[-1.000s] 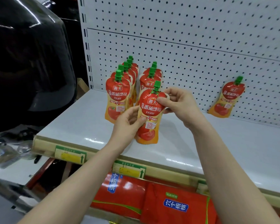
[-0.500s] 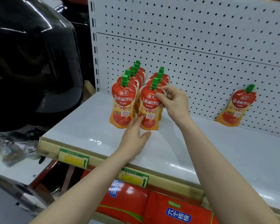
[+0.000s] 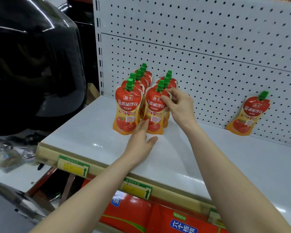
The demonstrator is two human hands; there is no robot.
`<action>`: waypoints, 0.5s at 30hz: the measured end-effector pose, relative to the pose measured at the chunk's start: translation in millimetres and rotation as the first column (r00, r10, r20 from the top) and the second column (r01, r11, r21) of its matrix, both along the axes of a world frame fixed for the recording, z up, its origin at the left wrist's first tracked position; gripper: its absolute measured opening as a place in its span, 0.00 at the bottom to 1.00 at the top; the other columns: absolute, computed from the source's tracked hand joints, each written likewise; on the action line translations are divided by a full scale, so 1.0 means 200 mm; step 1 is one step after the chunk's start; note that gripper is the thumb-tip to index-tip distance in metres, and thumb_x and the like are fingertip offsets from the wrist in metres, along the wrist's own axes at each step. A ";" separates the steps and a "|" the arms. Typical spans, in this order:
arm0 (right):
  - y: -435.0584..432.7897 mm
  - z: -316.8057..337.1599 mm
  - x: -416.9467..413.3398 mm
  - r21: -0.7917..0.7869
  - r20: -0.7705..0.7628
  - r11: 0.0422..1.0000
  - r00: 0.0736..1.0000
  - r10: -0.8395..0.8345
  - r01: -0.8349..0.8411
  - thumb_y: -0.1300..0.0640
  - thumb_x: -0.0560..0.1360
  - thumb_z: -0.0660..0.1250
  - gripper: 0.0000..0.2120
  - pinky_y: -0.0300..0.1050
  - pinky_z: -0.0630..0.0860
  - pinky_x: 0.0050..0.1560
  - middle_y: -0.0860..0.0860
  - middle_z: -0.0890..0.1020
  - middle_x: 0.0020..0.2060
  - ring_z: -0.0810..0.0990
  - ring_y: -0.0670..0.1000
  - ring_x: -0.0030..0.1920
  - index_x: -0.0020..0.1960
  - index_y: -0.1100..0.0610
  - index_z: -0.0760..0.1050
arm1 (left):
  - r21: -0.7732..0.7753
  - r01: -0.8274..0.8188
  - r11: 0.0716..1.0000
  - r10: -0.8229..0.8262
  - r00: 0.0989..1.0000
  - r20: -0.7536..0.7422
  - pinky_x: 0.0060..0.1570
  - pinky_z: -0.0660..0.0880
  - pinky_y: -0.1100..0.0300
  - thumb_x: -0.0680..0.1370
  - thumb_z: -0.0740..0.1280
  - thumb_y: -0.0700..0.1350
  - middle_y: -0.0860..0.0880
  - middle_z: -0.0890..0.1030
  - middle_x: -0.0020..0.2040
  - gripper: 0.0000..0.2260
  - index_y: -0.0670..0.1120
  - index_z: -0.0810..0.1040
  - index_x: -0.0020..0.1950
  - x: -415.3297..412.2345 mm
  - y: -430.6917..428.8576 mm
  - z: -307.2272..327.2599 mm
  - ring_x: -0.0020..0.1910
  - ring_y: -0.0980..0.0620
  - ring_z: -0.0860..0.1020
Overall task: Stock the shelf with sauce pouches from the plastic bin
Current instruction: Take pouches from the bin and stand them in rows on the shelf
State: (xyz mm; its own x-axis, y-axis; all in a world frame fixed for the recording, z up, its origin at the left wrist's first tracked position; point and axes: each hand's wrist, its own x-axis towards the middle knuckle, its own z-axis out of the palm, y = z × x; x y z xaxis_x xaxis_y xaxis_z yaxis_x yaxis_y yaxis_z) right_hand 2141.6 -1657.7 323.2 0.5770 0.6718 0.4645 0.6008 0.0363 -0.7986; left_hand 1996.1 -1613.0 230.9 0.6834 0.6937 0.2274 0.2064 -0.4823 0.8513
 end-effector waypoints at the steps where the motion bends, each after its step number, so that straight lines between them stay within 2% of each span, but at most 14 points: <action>1: 0.00 0.00 0.01 -0.009 0.013 1.000 1.000 -0.001 0.001 0.54 0.76 0.70 0.03 0.57 0.82 0.46 0.49 0.86 0.42 0.85 0.50 0.44 0.47 0.47 0.78 | -0.001 0.000 1.000 0.000 1.000 -0.001 0.67 0.71 0.47 0.77 0.67 0.46 0.50 0.63 0.75 0.31 0.50 0.58 0.77 0.00 0.00 0.00 0.71 0.49 0.67; 4: 0.00 0.00 0.02 -0.042 0.052 0.999 0.999 -0.003 0.005 0.53 0.76 0.68 0.02 0.58 0.82 0.46 0.50 0.85 0.42 0.85 0.51 0.43 0.49 0.47 0.78 | -0.004 0.006 1.000 -0.006 1.000 -0.003 0.67 0.71 0.48 0.78 0.67 0.45 0.50 0.63 0.75 0.31 0.50 0.58 0.78 0.00 0.00 0.01 0.70 0.49 0.67; 7: -0.03 0.00 0.01 -0.080 0.083 0.997 0.996 -0.010 0.017 0.52 0.76 0.68 0.06 0.56 0.82 0.49 0.49 0.85 0.44 0.84 0.50 0.45 0.53 0.49 0.79 | -0.007 0.017 1.000 -0.017 1.000 0.019 0.65 0.72 0.50 0.77 0.67 0.43 0.50 0.66 0.73 0.30 0.49 0.59 0.77 -0.01 -0.01 0.03 0.69 0.50 0.69; 10: -0.11 -0.02 -0.01 -0.118 0.131 0.988 0.988 -0.082 0.097 0.50 0.77 0.68 0.09 0.53 0.81 0.51 0.48 0.85 0.43 0.83 0.48 0.45 0.56 0.49 0.78 | -0.017 0.032 0.999 -0.032 0.999 0.031 0.64 0.71 0.56 0.78 0.66 0.42 0.49 0.68 0.72 0.28 0.48 0.61 0.76 -0.04 -0.03 0.07 0.69 0.50 0.70; 12: -0.23 -0.04 -0.04 -0.159 0.202 0.972 0.970 -0.138 0.172 0.49 0.78 0.66 0.09 0.51 0.79 0.53 0.46 0.84 0.44 0.83 0.47 0.46 0.57 0.49 0.77 | -0.027 0.052 0.998 -0.051 0.998 0.035 0.62 0.69 0.61 0.78 0.66 0.42 0.49 0.71 0.71 0.26 0.48 0.64 0.75 -0.08 -0.06 0.09 0.68 0.51 0.70; 15: -0.48 -0.09 -0.12 -0.197 0.282 0.951 0.943 -0.178 0.238 0.50 0.79 0.66 0.10 0.51 0.78 0.53 0.45 0.83 0.46 0.81 0.46 0.47 0.59 0.49 0.77 | -0.018 0.102 0.995 -0.100 0.991 0.084 0.60 0.73 0.61 0.78 0.67 0.41 0.49 0.77 0.65 0.20 0.47 0.72 0.70 -0.16 -0.12 0.12 0.62 0.52 0.76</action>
